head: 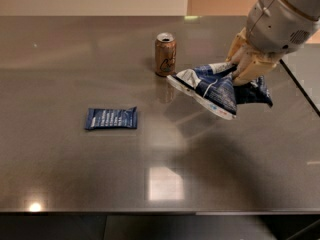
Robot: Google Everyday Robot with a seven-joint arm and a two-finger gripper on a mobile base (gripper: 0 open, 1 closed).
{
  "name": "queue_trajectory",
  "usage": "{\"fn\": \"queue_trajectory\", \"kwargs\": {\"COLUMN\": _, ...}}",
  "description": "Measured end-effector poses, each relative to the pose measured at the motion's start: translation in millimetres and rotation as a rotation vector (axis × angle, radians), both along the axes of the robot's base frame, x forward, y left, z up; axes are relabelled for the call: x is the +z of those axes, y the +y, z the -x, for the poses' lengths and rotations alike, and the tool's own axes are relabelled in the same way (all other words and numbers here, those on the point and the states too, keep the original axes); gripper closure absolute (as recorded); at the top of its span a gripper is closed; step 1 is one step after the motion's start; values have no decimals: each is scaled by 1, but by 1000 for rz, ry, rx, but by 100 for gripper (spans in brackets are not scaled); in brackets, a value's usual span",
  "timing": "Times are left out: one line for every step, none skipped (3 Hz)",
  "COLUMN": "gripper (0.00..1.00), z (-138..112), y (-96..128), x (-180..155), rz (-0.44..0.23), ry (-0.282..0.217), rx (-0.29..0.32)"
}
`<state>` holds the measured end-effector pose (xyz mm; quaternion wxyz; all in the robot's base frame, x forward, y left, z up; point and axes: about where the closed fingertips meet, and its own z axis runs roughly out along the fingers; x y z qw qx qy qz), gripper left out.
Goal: Pick blue chip bag
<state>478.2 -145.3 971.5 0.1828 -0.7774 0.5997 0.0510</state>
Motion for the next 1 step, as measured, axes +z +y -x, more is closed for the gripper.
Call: {"fn": "queue_trajectory", "kwargs": {"gripper": 100, "z": -1, "y": 0, "x": 0, "rz": -1, "ry": -2, "rx": -1}}
